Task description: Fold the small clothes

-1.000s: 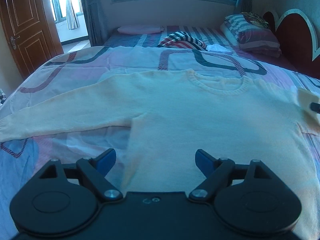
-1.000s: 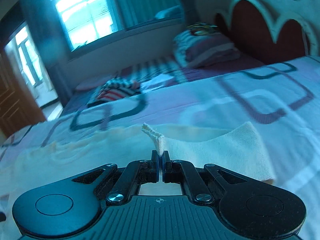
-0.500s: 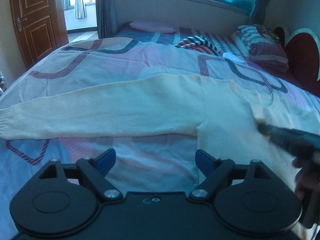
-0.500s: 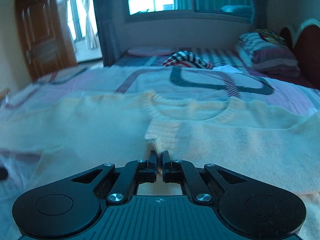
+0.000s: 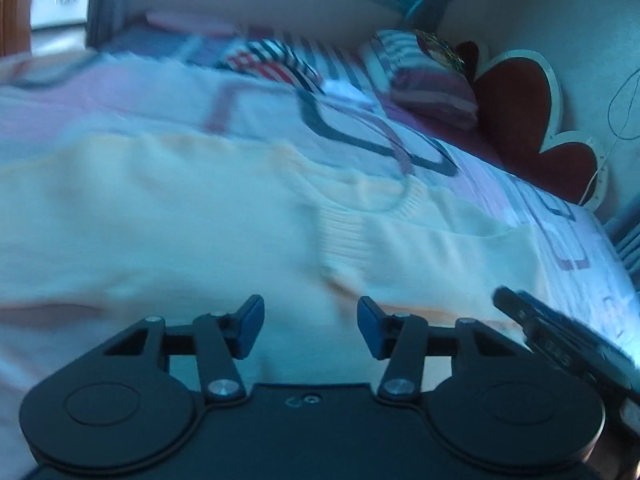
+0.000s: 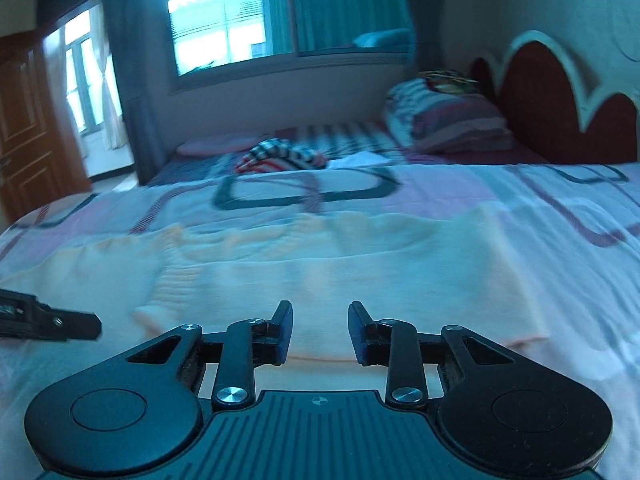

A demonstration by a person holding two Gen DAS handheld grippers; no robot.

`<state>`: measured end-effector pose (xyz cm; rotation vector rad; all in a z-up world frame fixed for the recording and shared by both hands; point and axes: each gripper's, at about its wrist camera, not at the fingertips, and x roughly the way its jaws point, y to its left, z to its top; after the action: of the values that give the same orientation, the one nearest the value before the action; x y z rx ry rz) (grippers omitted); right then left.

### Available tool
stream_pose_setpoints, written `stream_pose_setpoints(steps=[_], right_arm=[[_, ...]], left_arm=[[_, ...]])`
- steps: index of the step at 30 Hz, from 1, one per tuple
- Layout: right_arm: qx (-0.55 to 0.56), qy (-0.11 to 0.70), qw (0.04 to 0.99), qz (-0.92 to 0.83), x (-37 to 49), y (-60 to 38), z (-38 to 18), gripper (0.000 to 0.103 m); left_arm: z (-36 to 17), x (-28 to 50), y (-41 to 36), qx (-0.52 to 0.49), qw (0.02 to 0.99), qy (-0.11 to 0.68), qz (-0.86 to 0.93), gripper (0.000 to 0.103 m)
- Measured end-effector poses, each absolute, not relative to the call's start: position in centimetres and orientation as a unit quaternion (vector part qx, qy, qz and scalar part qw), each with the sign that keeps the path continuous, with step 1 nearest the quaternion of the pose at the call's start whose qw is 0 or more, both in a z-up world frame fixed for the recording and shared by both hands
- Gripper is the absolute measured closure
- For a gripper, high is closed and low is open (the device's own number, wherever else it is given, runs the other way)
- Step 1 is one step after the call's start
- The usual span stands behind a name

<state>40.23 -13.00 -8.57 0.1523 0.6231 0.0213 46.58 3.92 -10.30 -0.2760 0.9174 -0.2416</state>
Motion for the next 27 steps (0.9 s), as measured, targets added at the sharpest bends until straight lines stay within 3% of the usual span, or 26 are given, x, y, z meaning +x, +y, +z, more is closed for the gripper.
stream_pose_setpoints(steps=[5, 7, 10, 11, 19, 27], right_arm=[[0.111, 0.302, 0.946, -0.042, 38.8, -19.4, -8.1, 0.072], [0.121, 0.303, 0.943, -0.058, 38.4, -21.5, -8.1, 0.072], [0.136, 0.305, 0.939, -0.08, 37.9, -24.1, -8.3, 0.072], [0.143, 0.306, 0.937, -0.086, 37.7, -24.9, -8.3, 0.072], [0.165, 0.306, 0.933, -0.092, 37.8, -27.2, -7.8, 0.072], [0.159, 0.309, 0.936, -0.06, 39.3, -25.8, -7.9, 0.072]], left_arm=[[-12.2, 49.0, 0.8, -0.146, 0.872, 0.456, -0.106, 0.058], [-12.3, 49.5, -0.2, -0.135, 0.875, 0.455, -0.09, 0.069], [-12.3, 50.3, -1.3, -0.122, 0.877, 0.457, -0.086, 0.097], [-12.1, 50.4, -1.5, -0.117, 0.879, 0.455, -0.086, 0.101], [-8.2, 49.1, 1.0, -0.082, 0.918, 0.384, -0.063, 0.101], [-9.1, 48.9, 4.4, -0.077, 0.914, 0.396, -0.036, 0.101]])
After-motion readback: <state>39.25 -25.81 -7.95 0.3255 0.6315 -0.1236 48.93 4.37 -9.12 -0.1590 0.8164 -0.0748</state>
